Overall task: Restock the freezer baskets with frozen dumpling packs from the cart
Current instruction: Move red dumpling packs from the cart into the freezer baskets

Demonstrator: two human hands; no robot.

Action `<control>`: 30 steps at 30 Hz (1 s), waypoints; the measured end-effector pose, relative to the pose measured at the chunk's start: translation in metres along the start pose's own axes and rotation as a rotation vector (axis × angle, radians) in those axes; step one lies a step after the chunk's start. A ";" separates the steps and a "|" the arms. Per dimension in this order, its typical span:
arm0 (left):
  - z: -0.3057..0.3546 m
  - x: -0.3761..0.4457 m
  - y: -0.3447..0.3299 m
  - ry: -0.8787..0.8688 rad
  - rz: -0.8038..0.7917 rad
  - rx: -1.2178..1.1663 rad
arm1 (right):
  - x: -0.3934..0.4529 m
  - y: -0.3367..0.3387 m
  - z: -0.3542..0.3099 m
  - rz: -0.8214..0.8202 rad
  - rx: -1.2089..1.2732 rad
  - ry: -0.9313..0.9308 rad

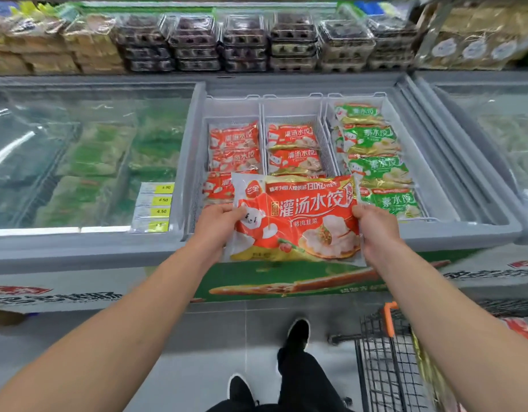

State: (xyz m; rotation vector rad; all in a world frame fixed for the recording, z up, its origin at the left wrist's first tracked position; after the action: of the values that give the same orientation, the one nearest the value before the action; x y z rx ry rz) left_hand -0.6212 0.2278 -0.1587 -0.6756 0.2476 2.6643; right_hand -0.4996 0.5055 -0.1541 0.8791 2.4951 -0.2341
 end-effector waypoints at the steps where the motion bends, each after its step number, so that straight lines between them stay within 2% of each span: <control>1: 0.005 0.014 -0.003 0.007 -0.005 0.006 | 0.014 -0.001 -0.004 0.003 -0.005 -0.001; 5: 0.021 0.076 -0.020 0.038 -0.004 -0.035 | 0.084 -0.007 -0.025 0.002 -0.040 -0.009; 17: 0.032 0.247 -0.095 0.294 0.023 -0.151 | 0.298 0.000 -0.049 -0.015 -0.205 -0.142; 21: -0.003 0.284 -0.110 0.387 -0.046 -0.112 | 0.322 0.004 -0.030 -0.037 -0.231 -0.240; 24: -0.022 0.284 -0.118 0.504 -0.040 0.001 | 0.321 0.010 -0.002 -0.021 -0.242 -0.330; 30: -0.039 0.275 -0.140 0.619 -0.153 0.210 | 0.321 0.013 0.036 -0.049 -0.493 -0.361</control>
State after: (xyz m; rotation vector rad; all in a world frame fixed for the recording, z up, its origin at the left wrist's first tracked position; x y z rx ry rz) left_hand -0.7721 0.4323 -0.3380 -1.3674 0.6004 2.1767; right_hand -0.6954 0.6793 -0.3434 0.5176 2.0984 0.1889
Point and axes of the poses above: each hand's wrist, its own x-axis towards the middle knuckle, its own y-axis out of the back of the hand, z = x × y, the point moved 6 cm from there along x, towards the middle knuckle, and after that the axes turned 11 degrees about -z, right-handed, at the moved point
